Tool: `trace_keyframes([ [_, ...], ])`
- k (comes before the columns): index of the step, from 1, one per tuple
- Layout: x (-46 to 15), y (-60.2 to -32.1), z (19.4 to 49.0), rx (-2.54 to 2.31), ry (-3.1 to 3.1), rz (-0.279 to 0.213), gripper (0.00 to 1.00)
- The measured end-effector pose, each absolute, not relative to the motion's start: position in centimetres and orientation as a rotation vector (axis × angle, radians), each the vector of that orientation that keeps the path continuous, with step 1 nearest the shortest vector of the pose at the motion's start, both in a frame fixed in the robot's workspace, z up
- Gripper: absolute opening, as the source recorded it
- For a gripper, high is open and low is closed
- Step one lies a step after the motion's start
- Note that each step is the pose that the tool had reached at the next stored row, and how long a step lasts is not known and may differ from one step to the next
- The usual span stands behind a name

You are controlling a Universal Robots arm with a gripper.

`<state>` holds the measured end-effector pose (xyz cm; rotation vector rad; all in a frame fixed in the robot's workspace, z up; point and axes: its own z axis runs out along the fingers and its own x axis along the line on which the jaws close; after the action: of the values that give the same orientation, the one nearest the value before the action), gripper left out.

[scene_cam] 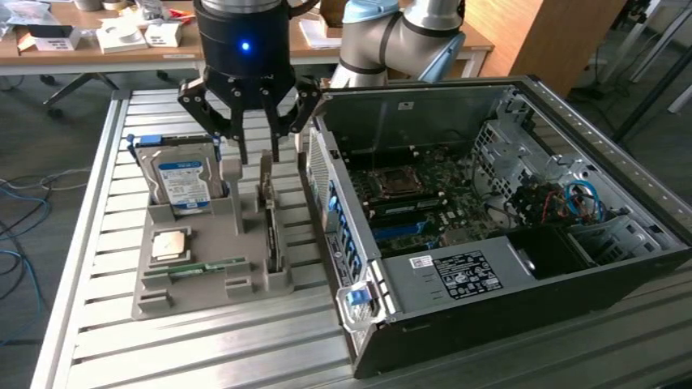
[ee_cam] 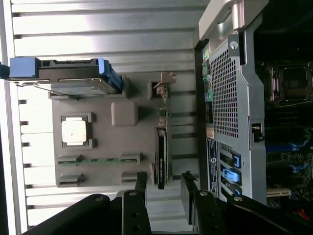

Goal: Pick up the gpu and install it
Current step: 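Pick up the gpu and move the gpu toward the slot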

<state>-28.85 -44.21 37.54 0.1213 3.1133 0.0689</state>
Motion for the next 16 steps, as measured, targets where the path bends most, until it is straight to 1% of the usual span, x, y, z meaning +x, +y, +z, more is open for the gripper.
trace_keyframes([
  [16, -28.9, -44.2, 35.0, 0.121, 3.113, 0.069, 0.42],
])
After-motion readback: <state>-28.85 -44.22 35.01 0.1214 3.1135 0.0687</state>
